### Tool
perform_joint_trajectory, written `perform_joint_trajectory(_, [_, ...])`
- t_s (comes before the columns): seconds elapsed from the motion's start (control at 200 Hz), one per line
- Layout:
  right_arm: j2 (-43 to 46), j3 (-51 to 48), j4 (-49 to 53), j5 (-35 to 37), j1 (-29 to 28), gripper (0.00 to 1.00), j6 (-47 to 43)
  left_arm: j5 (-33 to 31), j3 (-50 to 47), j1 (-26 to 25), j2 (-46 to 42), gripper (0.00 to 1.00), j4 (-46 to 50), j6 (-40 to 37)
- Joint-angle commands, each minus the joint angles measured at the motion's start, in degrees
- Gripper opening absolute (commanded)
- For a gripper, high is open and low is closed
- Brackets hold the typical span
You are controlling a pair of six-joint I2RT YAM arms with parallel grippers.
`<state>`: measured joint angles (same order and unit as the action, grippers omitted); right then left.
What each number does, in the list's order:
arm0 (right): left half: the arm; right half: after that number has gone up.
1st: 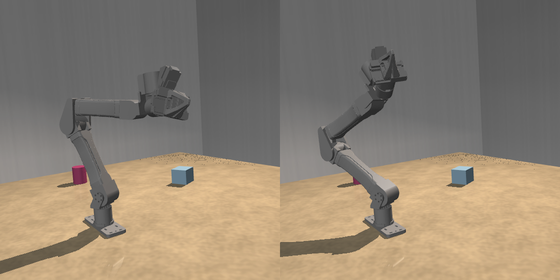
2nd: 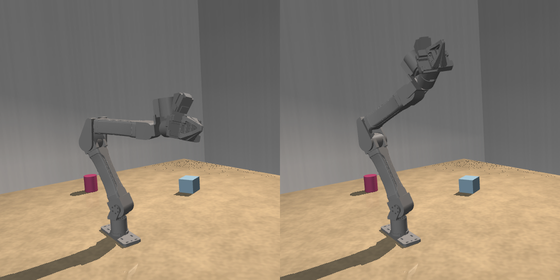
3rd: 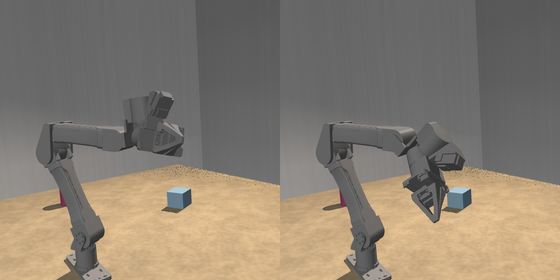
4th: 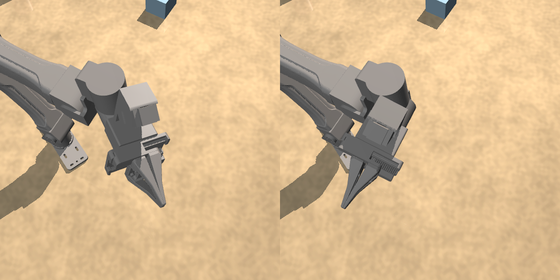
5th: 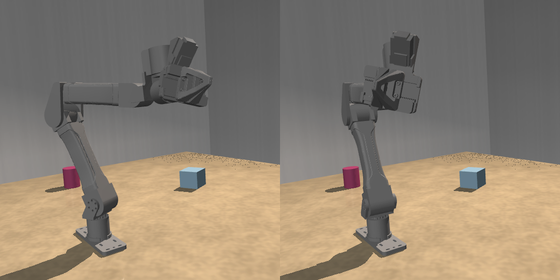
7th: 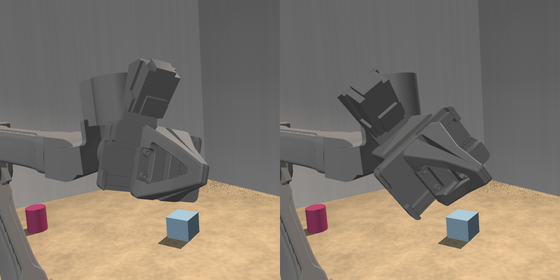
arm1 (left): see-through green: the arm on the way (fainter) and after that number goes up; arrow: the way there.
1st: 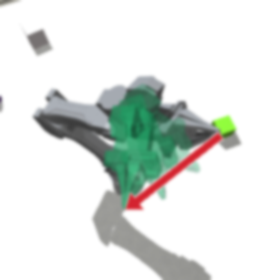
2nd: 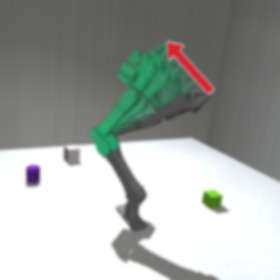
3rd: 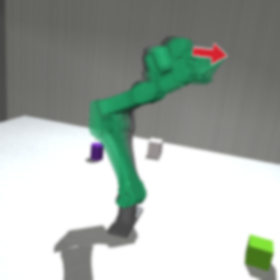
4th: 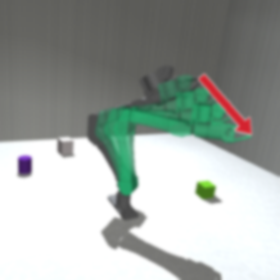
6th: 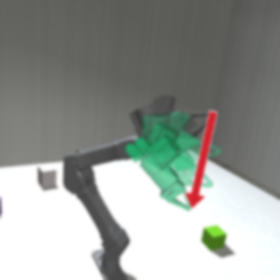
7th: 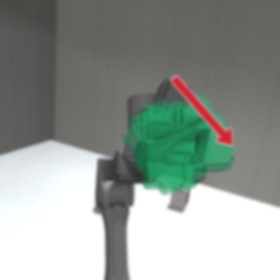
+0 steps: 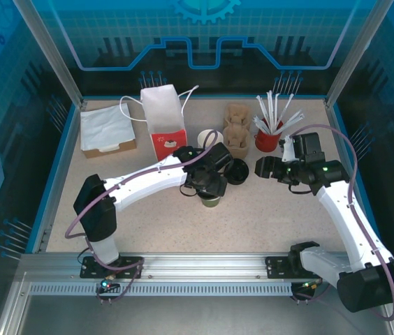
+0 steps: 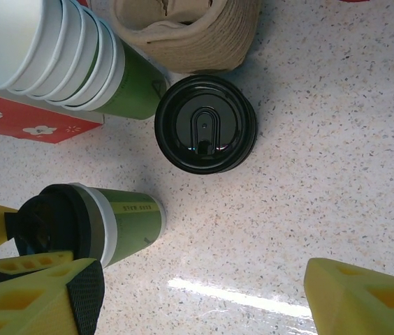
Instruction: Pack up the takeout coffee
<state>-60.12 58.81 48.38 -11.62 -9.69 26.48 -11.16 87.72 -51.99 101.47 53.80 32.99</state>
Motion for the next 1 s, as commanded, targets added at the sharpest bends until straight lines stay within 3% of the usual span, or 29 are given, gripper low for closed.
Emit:
perform_joint_trajectory(0.0, [0.26, -0.88, -0.82, -1.62, 1.12, 0.77, -0.56, -0.78, 2.04, -0.74, 1.43, 0.80, 1.66, -0.87])
perform_joint_trajectory(0.991, [0.18, -1.69, -1.44, -3.54, 1.86, 0.77, -0.71, -2.37, 5.83, -1.80, 3.60, 0.87, 2.41, -1.83])
